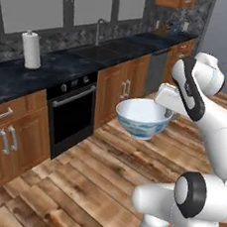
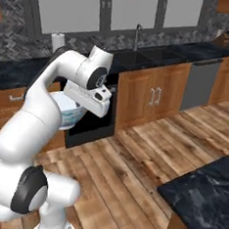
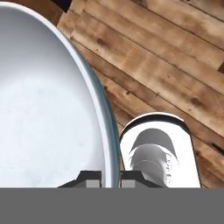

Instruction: Pick the strainer and bowl and place them in the sink. Then turn on the water.

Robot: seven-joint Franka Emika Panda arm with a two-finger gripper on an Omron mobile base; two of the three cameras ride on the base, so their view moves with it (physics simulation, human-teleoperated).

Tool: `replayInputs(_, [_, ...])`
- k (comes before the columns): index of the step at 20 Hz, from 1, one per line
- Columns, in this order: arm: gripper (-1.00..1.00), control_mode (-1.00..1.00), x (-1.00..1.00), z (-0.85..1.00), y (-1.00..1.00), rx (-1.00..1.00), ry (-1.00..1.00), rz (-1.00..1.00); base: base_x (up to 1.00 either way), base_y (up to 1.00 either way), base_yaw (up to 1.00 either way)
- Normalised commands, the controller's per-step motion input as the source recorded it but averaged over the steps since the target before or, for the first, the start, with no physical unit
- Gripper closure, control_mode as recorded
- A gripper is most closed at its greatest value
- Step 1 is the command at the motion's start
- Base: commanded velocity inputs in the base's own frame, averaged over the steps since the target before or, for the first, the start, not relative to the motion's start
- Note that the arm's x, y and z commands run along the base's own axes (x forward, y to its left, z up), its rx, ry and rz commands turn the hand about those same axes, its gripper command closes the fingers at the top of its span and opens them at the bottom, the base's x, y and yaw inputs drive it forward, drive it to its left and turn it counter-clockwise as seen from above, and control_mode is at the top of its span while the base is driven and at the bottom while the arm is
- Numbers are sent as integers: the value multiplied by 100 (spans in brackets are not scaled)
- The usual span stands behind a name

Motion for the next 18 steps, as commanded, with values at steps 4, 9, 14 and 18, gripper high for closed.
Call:
replayInputs(4, [100,100,0,0,0,0,0,0,3,-17,-80])
replayInputs(9, [100,100,0,0,0,0,0,0,10,-9,-69])
replayInputs(14, [100,100,0,0,0,0,0,0,12,-7,-65])
replayInputs(18, [100,100,0,0,0,0,0,0,16,-11,-55])
